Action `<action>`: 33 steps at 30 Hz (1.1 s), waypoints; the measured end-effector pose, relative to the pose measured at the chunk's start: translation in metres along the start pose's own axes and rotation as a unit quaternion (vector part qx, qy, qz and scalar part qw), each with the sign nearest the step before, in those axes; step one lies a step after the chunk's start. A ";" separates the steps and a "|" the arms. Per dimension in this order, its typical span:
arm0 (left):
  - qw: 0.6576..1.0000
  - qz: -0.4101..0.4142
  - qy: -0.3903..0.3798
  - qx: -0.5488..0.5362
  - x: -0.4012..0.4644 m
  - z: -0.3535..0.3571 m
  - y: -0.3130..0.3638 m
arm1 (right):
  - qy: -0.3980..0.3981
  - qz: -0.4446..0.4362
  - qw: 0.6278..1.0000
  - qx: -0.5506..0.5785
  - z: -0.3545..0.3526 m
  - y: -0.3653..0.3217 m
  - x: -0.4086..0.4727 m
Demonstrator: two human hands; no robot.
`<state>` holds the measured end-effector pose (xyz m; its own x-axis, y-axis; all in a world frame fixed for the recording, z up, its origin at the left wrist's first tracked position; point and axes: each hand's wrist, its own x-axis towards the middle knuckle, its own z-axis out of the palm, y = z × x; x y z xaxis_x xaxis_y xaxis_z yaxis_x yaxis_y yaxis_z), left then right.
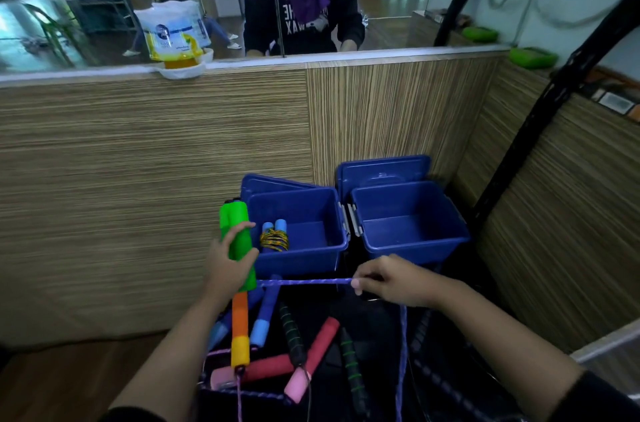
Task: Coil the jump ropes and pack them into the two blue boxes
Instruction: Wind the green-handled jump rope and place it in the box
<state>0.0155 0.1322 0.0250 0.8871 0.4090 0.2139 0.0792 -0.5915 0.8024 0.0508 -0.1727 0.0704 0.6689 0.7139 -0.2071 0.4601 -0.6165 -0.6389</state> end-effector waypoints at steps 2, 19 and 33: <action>0.987 0.034 -0.068 0.138 -0.001 -0.006 -0.002 | 0.001 -0.030 0.999 -0.027 -0.007 -0.010 -0.002; 0.917 0.224 -0.296 0.142 -0.069 0.019 0.039 | 0.099 -0.029 0.995 0.008 -0.023 -0.031 0.031; 0.912 0.196 -0.322 0.163 -0.072 0.019 0.035 | 0.142 0.062 0.954 0.255 0.014 -0.021 0.033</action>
<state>-0.0365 0.0690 0.0269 0.9512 -0.3086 -0.0064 -0.2635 -0.8228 0.5035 0.0549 -0.1316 0.0663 0.8647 0.4823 -0.1407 0.0722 -0.3963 -0.9153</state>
